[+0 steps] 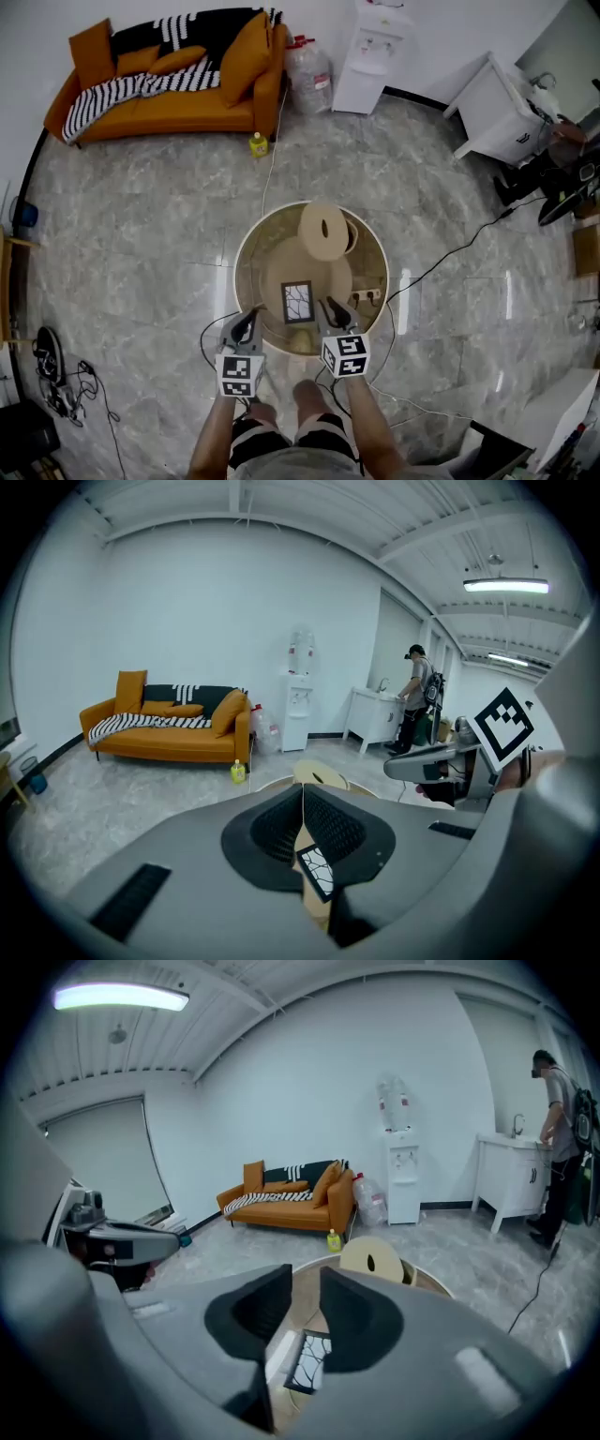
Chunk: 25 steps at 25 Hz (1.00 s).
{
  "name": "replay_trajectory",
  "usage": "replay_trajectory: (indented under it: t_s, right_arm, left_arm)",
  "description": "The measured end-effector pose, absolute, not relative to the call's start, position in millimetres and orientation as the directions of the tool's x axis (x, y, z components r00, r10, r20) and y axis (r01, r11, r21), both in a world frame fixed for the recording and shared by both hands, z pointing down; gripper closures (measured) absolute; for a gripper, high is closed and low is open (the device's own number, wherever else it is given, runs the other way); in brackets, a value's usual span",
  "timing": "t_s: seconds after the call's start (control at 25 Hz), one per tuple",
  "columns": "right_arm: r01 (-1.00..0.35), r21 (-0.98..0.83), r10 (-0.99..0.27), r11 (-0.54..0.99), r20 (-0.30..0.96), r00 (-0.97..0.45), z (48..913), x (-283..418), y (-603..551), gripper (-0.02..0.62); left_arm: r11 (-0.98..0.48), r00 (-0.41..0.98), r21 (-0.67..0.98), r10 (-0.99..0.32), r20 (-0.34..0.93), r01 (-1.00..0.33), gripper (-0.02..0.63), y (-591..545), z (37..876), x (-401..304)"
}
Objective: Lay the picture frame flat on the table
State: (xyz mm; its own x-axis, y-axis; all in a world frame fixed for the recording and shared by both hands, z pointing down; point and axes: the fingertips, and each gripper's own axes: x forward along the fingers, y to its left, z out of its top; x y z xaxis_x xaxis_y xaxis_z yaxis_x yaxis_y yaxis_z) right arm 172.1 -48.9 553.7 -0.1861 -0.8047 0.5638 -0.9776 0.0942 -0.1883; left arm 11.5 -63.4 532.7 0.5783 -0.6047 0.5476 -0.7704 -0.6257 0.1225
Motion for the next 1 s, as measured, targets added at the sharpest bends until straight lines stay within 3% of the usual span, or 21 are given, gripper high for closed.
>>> replay_trajectory:
  t_s: [0.72,1.0]
  right_arm:
    - [-0.999,-0.022,-0.941,0.034,0.336,-0.04,354.7,131.4,21.8,0.592]
    - [-0.999,0.028,-0.968,0.026,0.252,-0.018,303.1,92.9,76.2,0.595]
  left_arm:
    - [-0.725,0.679,0.01,-0.64,0.359,-0.689,0.584,-5.9,355.3,-11.1]
    - [-0.741,0.703,-0.026,-0.647,0.295,-0.671,0.584,40.7,307.7,-42.8]
